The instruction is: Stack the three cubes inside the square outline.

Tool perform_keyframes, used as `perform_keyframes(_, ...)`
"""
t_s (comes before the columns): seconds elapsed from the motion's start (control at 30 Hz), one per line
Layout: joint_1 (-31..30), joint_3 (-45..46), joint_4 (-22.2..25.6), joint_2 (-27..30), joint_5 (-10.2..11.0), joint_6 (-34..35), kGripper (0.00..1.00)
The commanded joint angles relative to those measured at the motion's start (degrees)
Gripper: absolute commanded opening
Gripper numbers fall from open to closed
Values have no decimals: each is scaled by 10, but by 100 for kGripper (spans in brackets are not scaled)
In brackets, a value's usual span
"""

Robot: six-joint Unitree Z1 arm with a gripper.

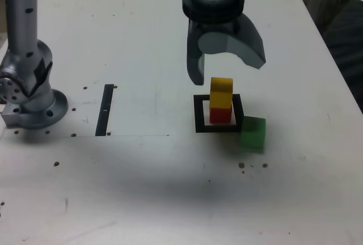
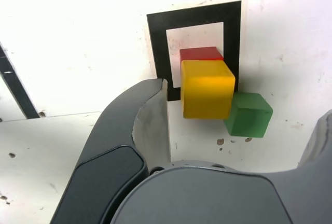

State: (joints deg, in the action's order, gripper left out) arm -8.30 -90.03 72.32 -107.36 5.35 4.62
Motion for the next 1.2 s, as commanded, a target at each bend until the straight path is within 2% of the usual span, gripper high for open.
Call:
perform_keyframes(0.0,-11,-21,21,4,11,12,99)
perform_keyframes(0.17,-32,-58,42,-1,18,22,100)
perform_keyframes(0.67,-89,-135,65,-55,5,23,100)
perform_keyframes(1.17,-94,-154,72,-122,-24,22,99)
